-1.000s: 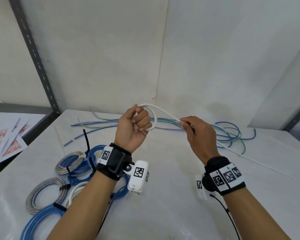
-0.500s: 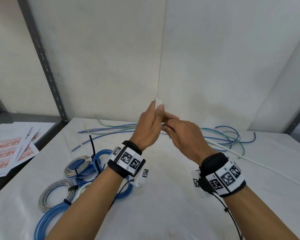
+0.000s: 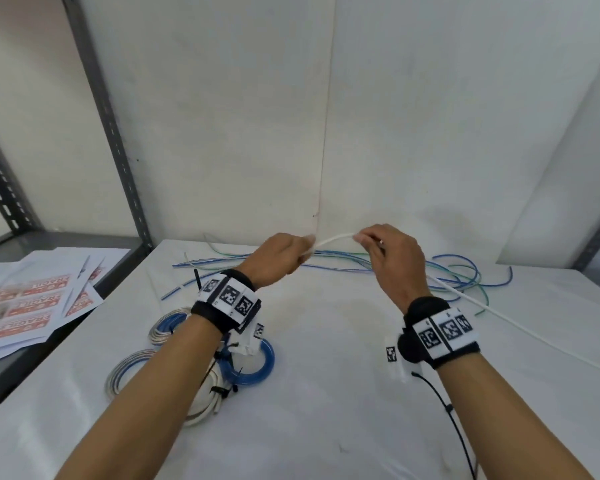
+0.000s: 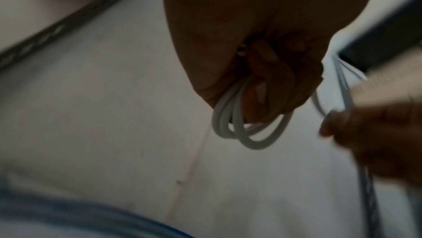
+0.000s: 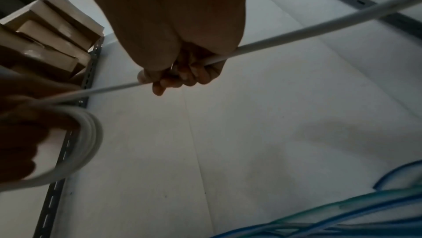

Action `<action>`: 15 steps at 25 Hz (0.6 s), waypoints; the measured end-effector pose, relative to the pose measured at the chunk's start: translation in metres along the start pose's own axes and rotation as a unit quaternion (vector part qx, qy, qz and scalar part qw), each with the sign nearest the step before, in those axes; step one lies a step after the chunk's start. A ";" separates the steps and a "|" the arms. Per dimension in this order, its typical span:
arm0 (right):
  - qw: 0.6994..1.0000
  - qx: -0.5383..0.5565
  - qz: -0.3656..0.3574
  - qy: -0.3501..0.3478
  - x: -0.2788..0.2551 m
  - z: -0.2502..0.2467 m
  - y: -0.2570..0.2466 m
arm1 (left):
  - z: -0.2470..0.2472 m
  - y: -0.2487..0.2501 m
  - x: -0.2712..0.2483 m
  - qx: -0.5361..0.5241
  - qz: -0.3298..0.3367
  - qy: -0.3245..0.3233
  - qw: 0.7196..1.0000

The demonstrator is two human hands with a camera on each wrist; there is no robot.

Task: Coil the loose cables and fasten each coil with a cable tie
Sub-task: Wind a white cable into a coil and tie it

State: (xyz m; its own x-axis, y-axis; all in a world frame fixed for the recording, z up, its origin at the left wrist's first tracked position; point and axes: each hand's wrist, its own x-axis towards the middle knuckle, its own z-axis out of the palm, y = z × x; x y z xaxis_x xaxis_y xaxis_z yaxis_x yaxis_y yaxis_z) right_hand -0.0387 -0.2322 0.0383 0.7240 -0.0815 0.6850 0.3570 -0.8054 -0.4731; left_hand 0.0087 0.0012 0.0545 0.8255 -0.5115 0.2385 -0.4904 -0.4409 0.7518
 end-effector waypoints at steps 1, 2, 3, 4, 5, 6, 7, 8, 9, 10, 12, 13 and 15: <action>1.000 0.008 0.002 0.018 0.003 0.006 -0.005 | 0.002 0.007 -0.002 -0.142 -0.023 -0.010 0.990; 0.999 0.016 -0.001 0.028 0.006 0.011 -0.010 | 0.004 0.015 -0.002 -0.276 -0.037 -0.016 0.960; 0.999 0.029 -0.009 0.031 0.007 0.016 -0.015 | 0.005 0.021 -0.001 -0.390 -0.040 -0.021 0.920; 0.998 0.048 -0.018 0.031 0.007 0.021 -0.020 | 0.003 0.025 0.000 -0.481 -0.033 -0.022 0.876; 0.997 0.062 -0.023 0.026 0.005 0.025 -0.024 | 0.000 0.028 0.002 -0.552 -0.020 -0.014 0.833; 0.998 0.063 -0.021 0.016 0.002 0.029 -0.027 | -0.004 0.029 0.002 -0.609 -0.005 0.002 0.793; 0.999 0.053 -0.012 0.004 -0.001 0.031 -0.027 | -0.010 0.030 0.003 -0.658 0.014 0.025 0.752; 0.999 0.038 -0.002 -0.011 -0.005 0.032 -0.024 | -0.018 0.028 0.003 -0.699 0.035 0.050 0.712; 0.999 0.023 0.004 -0.030 -0.008 0.032 -0.021 | -0.027 0.025 0.004 -0.727 0.054 0.076 0.681; 0.999 0.012 0.004 -0.053 -0.012 0.032 -0.020 | -0.034 0.024 0.004 -0.734 0.068 0.102 0.669; 0.994 -0.004 -0.030 -0.101 -0.020 0.032 -0.028 | -0.039 0.022 0.005 -0.692 0.069 0.169 0.698; 0.991 -0.017 -0.054 -0.119 -0.021 0.032 -0.036 | -0.037 0.023 0.004 -0.647 0.064 0.204 0.732; 0.984 -0.054 -0.097 -0.139 -0.017 0.029 -0.051 | -0.026 0.023 0.003 -0.509 0.069 0.245 0.822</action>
State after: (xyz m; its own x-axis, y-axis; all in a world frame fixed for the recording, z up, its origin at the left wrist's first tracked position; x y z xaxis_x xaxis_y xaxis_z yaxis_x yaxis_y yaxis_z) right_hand -0.0526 -0.1727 0.0347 0.7869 0.2311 0.5721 0.4508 -0.8485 -0.2772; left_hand 0.0071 0.0092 0.0886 0.9176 -0.0360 0.3958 -0.3062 0.5706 0.7620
